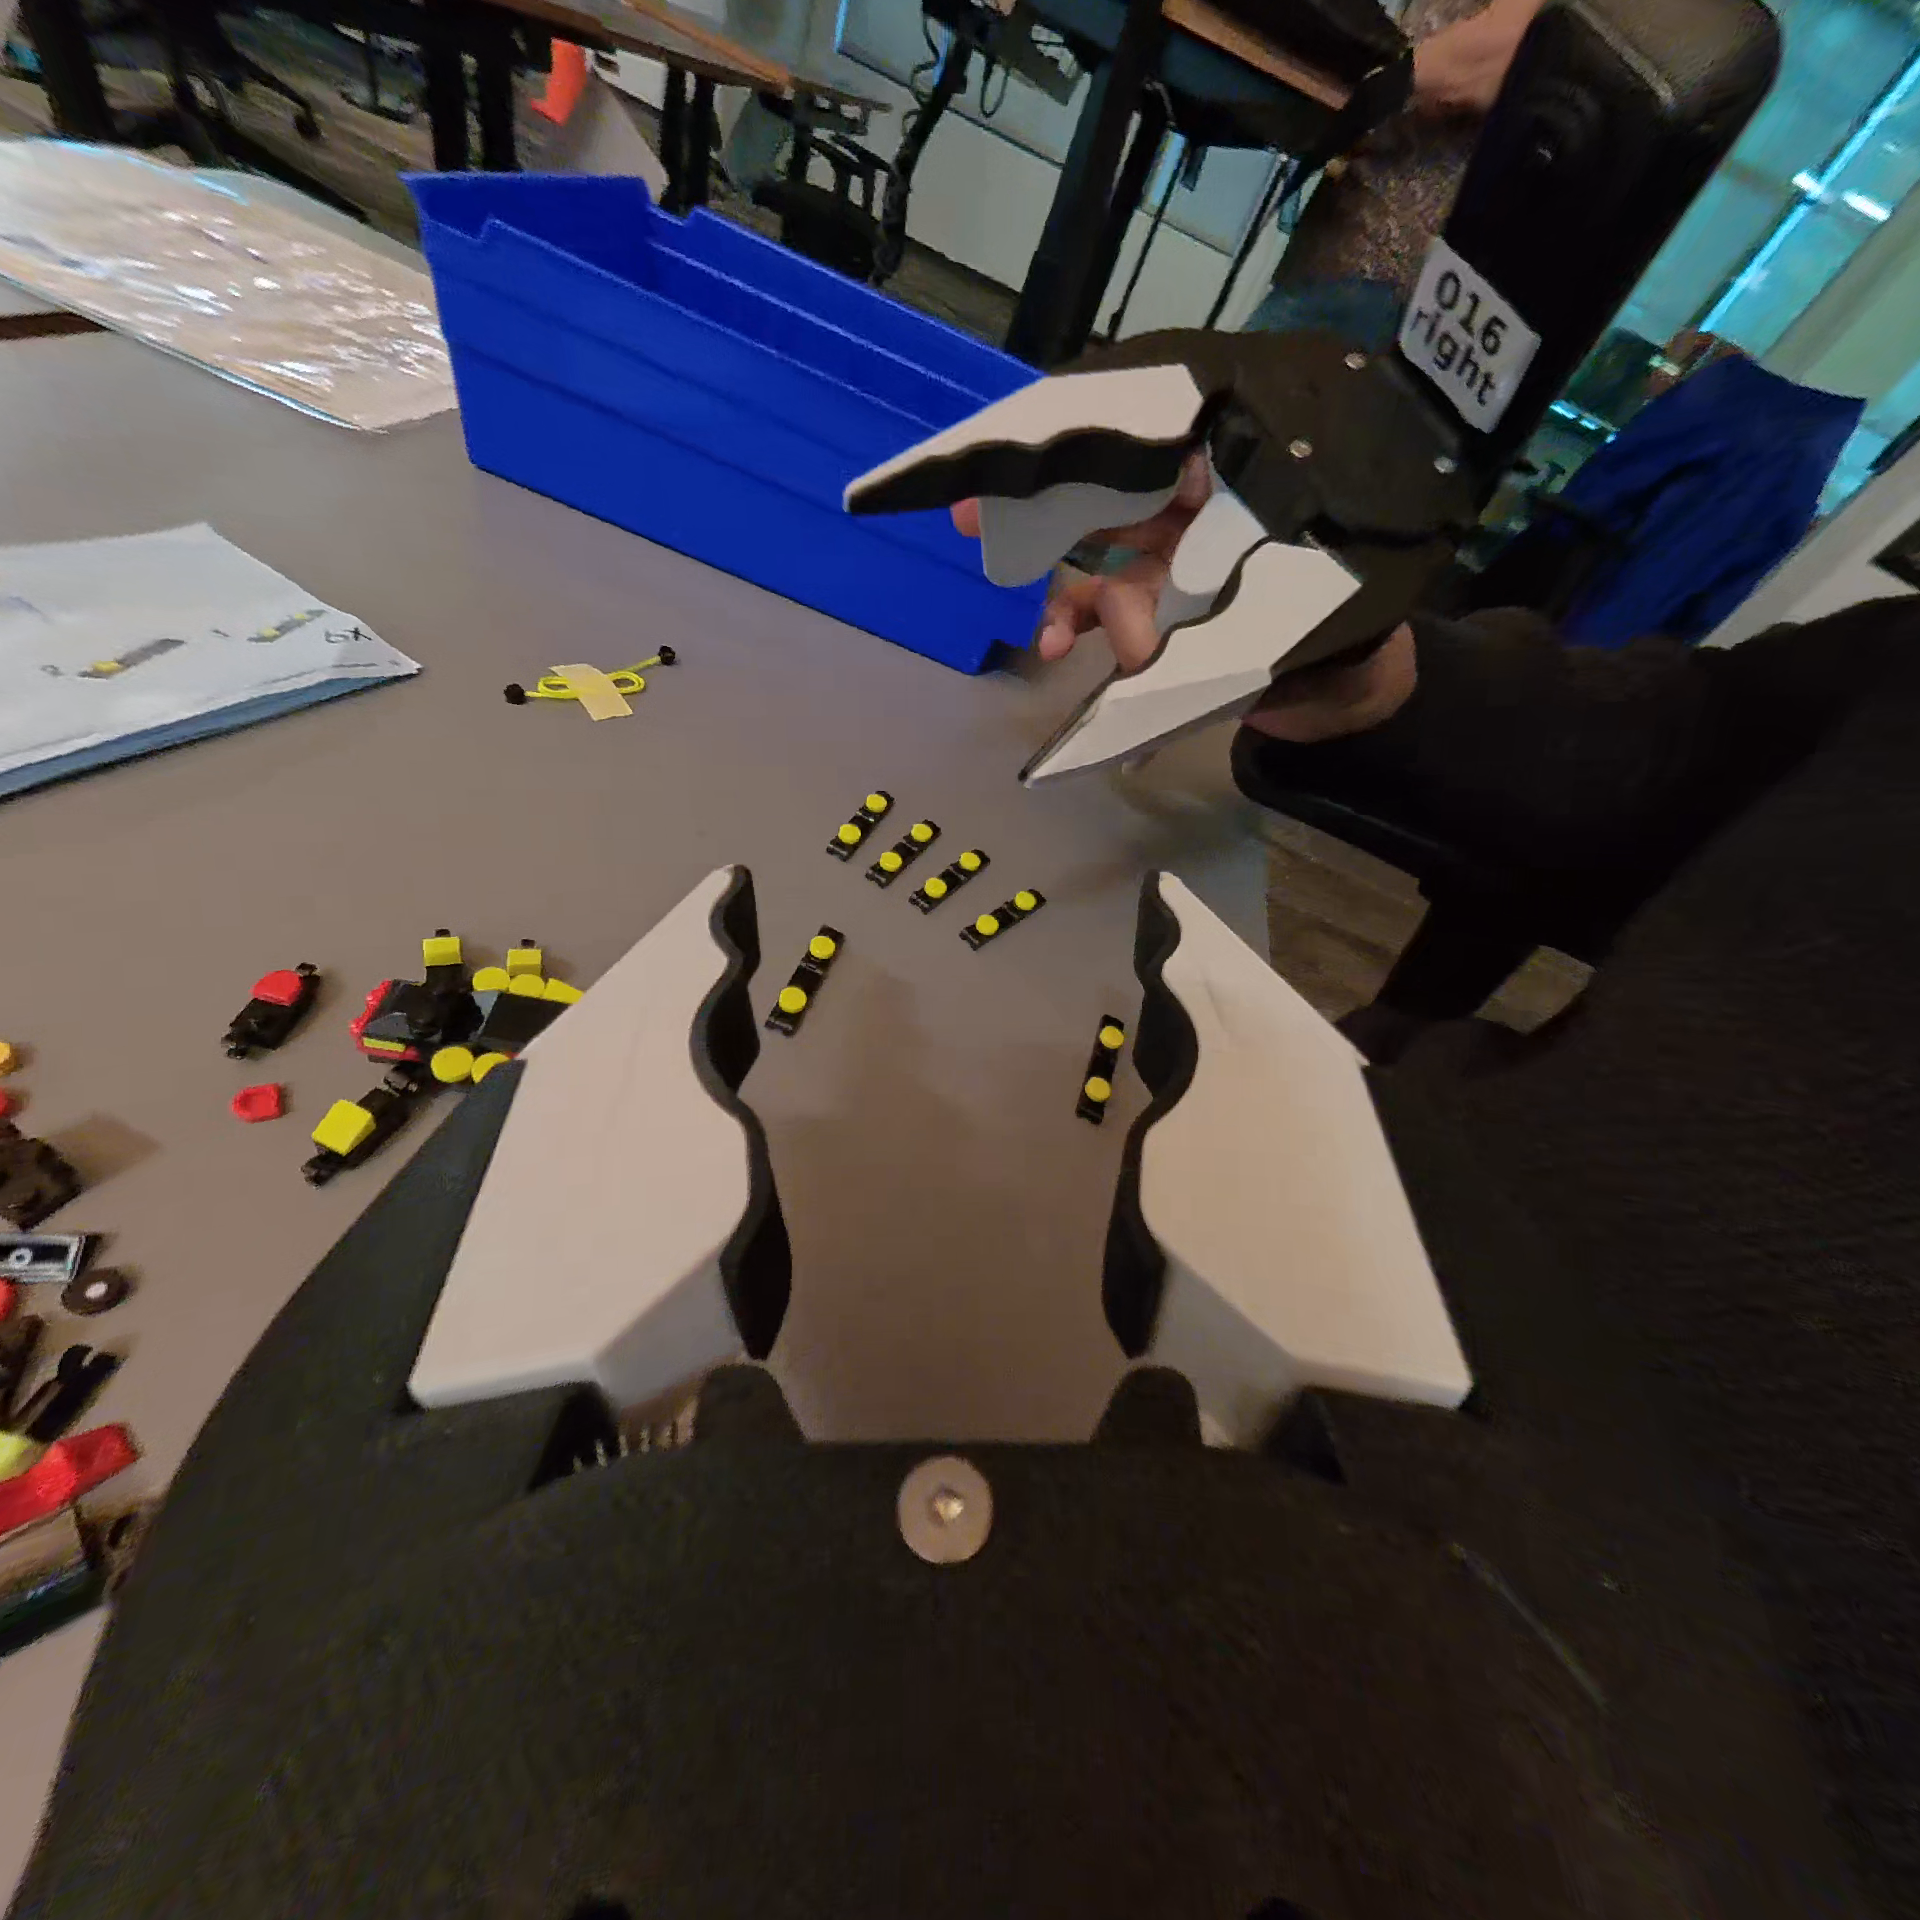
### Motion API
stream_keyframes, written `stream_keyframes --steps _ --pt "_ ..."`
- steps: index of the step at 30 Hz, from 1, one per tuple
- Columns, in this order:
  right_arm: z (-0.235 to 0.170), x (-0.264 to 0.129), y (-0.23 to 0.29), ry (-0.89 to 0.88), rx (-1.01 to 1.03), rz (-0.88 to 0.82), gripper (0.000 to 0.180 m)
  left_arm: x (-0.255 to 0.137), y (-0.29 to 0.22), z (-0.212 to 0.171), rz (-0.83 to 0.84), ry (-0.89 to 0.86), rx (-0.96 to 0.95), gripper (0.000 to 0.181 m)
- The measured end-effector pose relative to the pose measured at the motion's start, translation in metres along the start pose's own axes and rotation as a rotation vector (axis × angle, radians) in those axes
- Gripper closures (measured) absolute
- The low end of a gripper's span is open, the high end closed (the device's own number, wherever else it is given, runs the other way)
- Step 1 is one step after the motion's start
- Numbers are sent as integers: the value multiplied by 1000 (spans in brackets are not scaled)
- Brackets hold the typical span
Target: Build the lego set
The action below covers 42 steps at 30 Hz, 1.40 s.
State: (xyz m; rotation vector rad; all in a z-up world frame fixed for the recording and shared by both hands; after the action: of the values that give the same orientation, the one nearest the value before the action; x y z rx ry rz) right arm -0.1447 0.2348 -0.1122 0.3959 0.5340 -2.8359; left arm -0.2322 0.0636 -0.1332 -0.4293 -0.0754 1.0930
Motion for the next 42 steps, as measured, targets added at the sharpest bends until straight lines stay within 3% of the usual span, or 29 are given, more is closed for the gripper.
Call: stream_keyframes --steps 9,12,13,16,19,23,26,30,33,36,37,40,42 --pt "-6 -4 20 12 -33 -28 106 -6 11 -9 254 94 37 111" --pt "-11 -3 8 8 59 -15 110 -14 37 2 484 96 -39 127" --pt "-14 -2 4 9 94 -7 111 -10 46 9 473 117 -102 129" --pt "-21 0 -8 29 177 22 112 14 81 35 400 216 -216 125" --pt "-24 0 -18 32 238 46 113 49 130 57 448 299 -167 125" --pt "-29 -4 -28 33 272 44 113 91 189 62 541 472 -106 120" --pt "-32 -4 -33 40 265 37 113 108 206 57 546 553 -94 119" --pt "-37 0 -35 53 290 61 112 113 214 47 537 600 -134 145" --pt "-40 2 -37 65 329 86 112 109 216 50 547 562 -124 181" --pt "-41 3 -39 69 357 90 112 105 215 54 528 506 -153 181" --pt "-42 4 -40 72 361 88 112 105 215 55 522 487 -164 169" --pt "-44 6 -40 83 365 88 114 109 214 54 507 465 -173 110" --pt "-44 8 -39 88 364 92 115 114 215 51 527 485 -139 95"
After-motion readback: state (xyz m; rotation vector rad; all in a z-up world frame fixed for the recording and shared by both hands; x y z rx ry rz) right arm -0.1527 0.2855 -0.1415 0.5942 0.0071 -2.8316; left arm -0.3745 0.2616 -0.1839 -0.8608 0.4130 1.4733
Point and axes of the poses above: each gripper's, where its closed fingertips meet, x out along the fingers, z out of its top, y = z × x across the jaws, the point moved 8 cm from there along -x, back along the fingers, and after that the axes turned 12 degrees about -z, right-handed, at the moved point
